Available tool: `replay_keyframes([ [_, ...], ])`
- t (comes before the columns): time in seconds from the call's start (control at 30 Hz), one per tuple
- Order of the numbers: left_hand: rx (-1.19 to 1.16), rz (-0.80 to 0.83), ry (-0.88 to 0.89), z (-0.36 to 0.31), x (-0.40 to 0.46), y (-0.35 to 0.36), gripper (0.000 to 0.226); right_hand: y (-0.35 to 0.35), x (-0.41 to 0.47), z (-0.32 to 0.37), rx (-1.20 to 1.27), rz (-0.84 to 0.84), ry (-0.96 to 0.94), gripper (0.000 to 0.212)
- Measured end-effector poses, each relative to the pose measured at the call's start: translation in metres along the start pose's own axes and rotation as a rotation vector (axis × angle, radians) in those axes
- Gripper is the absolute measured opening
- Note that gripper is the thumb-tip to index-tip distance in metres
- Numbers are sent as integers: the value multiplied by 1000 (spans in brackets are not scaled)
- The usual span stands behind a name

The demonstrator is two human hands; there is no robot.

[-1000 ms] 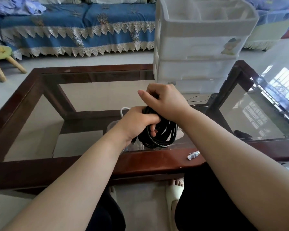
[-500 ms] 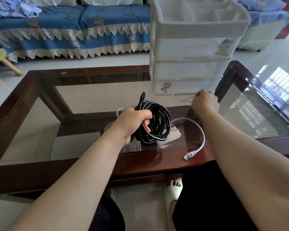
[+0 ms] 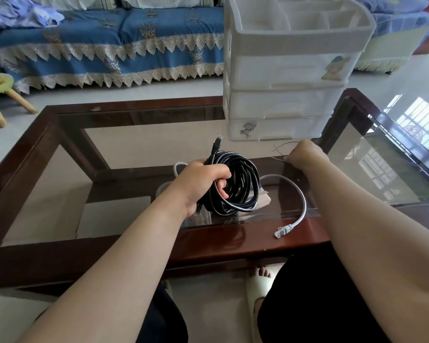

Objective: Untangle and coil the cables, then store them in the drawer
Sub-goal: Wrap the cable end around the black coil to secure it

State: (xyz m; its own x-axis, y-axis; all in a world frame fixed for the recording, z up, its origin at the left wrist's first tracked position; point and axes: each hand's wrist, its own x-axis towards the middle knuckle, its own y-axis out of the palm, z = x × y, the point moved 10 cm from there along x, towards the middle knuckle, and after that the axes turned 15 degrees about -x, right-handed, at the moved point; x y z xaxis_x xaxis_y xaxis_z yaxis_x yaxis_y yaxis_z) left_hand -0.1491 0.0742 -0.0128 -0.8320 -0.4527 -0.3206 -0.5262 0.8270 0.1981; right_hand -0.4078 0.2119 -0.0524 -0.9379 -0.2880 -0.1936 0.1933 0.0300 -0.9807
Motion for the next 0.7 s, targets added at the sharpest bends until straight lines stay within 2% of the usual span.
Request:
replay_keyframes([
  [0.13, -23, 31, -7, 3, -1, 6, 25, 8, -4, 10, -101, 20, -70, 15],
  [0.23, -34, 44, -5, 5, 1, 9, 21, 2, -10, 7, -60, -25, -5, 34],
  [0.3, -38, 38, 2, 5, 2, 7, 21, -26, -18, 13, 105, -132, -19, 34],
  [0.4, -54, 40, 3, 2, 3, 5, 29, -77, -49, 42, 455, -263, -204, 23],
  [0.47, -138, 55, -37, 4, 3, 5, 33, -92, -82, 69, 599, -222, -356, 17],
  [0.53, -237, 75, -74, 5, 3, 5, 35, -84, -116, 97, 741, -41, -506, 10],
  [0.57, -252, 82, -89, 5, 3, 4, 38, -80, -130, 107, 775, 21, -566, 13],
  [0.7, -191, 60, -85, 6, 2, -3, 53, -85, -156, 112, 749, -33, -626, 10],
])
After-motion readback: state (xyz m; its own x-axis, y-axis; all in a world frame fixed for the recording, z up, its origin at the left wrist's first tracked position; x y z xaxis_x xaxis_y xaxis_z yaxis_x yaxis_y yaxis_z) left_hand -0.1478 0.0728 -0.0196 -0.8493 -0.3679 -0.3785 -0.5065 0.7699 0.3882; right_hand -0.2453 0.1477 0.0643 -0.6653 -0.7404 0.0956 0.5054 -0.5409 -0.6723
